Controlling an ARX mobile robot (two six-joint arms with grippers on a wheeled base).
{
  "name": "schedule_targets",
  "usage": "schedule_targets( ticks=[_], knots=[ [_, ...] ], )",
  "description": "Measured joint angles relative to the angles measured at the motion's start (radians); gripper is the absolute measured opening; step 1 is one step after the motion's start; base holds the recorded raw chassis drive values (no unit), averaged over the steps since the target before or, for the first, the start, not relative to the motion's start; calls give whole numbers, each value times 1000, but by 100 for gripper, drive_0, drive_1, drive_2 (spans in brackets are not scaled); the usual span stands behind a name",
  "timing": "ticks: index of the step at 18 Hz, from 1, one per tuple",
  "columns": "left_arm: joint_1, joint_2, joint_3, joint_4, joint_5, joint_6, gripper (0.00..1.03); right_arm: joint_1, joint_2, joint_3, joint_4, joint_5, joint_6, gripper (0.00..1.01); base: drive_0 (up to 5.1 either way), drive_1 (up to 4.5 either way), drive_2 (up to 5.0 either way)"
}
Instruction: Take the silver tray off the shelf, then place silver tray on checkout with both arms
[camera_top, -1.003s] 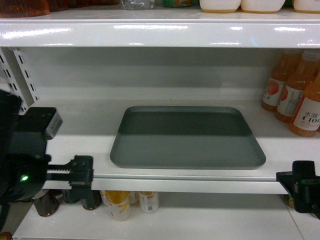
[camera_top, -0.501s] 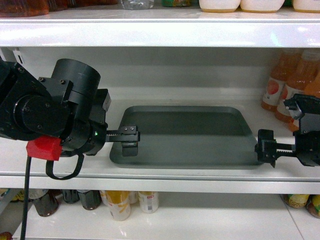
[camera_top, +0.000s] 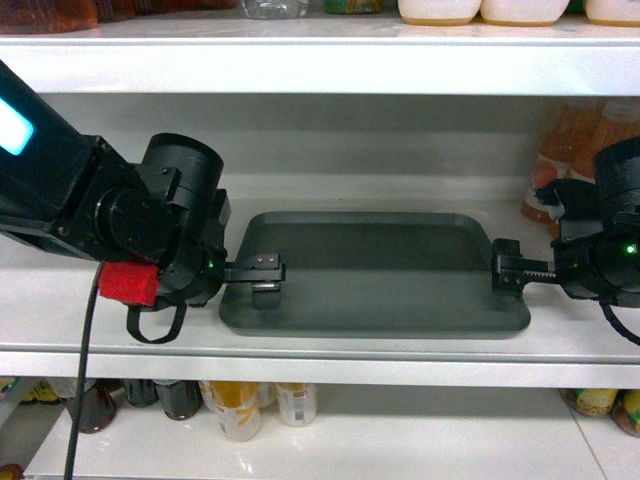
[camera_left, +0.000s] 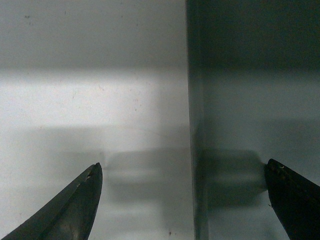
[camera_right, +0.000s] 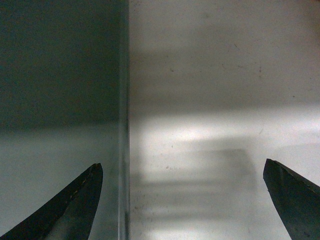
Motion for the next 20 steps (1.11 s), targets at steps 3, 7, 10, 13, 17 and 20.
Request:
schedule_targets(
  ticks=[3,7,10,13,17,20],
  knots=[
    [0,30,52,-19,-2,-23,98,-2,47,85,-51,13,17,98,0,0,0],
    [3,54,110,-74,-6,-25,86,2,97,198,-137,4,16,88,0,0,0],
    [0,55,100,-70,19,-25,61,13,98,195,-160,-18,5,64,0,0,0],
    [-2,54,87,-63,35,-25,44,17,95,183,-158,-17,1,46,0,0,0],
    [0,40,45,-41,43,-36,16,29,78,146,-137,-27,7,16,0,0,0],
    [14,8,-24,4,80,-82,3,34,48,73,-65,-27,39,3,0,0,0]
  ],
)
